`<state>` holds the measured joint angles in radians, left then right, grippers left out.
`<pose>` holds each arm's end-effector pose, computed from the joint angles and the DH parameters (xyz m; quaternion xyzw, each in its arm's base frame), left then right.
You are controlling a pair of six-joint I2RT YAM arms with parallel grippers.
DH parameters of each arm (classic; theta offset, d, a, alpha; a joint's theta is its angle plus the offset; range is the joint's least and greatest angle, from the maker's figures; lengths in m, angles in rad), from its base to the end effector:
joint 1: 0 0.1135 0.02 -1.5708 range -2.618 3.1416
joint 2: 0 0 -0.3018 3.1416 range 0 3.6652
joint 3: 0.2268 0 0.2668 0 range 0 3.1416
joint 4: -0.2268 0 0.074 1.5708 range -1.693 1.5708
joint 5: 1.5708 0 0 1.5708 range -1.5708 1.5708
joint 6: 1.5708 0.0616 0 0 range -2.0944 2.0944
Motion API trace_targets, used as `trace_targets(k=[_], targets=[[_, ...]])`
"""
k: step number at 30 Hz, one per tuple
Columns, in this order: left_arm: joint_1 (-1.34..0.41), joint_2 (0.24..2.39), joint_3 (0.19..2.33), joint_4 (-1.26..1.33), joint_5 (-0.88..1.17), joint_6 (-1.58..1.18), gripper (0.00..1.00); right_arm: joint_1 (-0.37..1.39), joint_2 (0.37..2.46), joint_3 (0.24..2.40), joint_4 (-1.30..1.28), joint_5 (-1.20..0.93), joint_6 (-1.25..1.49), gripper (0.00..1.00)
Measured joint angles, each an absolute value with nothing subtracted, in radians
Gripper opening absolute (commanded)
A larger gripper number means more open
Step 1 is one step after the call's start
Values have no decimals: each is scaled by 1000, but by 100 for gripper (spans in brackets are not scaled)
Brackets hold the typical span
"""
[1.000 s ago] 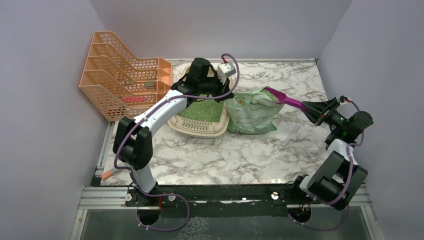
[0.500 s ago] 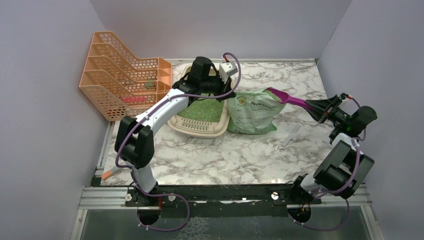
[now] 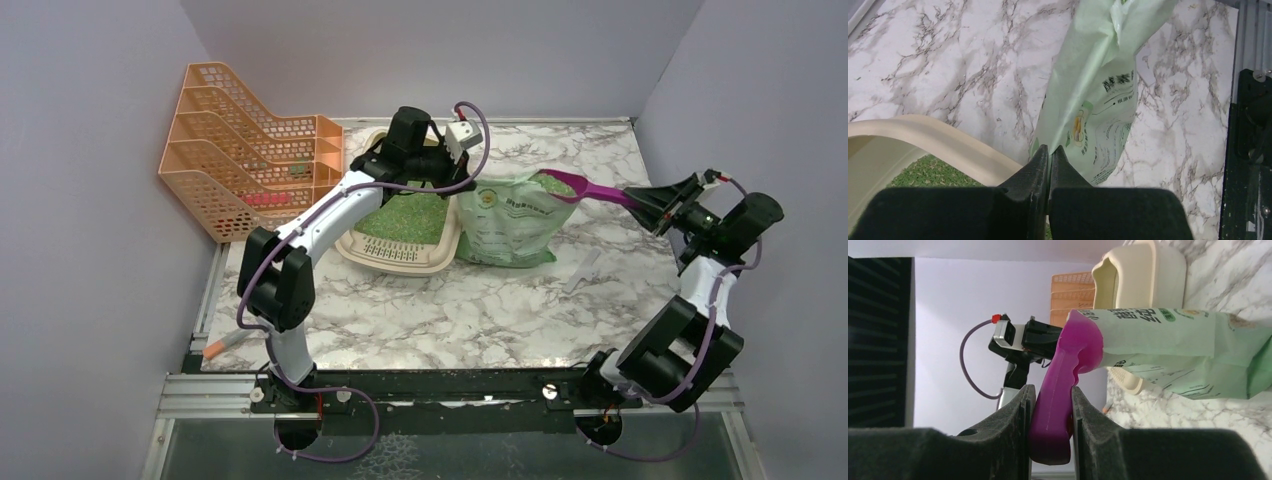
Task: Fill the litter box with clean litter
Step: 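Scoop the cat litter from the cat litter bag.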
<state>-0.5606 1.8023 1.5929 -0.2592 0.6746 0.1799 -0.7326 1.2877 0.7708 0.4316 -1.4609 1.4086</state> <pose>0.3733 -0.2798 0.3567 0.4525 0.6868 -0.3703 0.4318 0.2430 -0.1363 0.3201 0.2651 0.6591 0.6307 0.3123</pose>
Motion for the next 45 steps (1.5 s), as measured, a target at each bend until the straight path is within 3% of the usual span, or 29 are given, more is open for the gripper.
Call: trace_targets(k=[10,17,21,24,29,33,45], targets=[[-565,1812,1616,-316,574,257,0,-779,1243,892,166,-1390,1249,1],[-565,1812,1618,-317,574,260,0,-779,1242,880,162,-1389,1241,1],[-565,1812,1618,-317,575,256,15,-779,1235,868,163,-1388,1249,1],[-564,1812,1618,-316,575,250,33,-775,1219,861,168,-1387,1269,1],[-562,1811,1618,-311,575,231,51,-759,1190,859,215,-1383,1328,1],[-558,1801,1610,-297,574,213,58,-746,1183,859,240,-1377,1361,1],[-506,1686,1546,-218,567,122,65,-703,1163,860,253,-1336,1408,1]])
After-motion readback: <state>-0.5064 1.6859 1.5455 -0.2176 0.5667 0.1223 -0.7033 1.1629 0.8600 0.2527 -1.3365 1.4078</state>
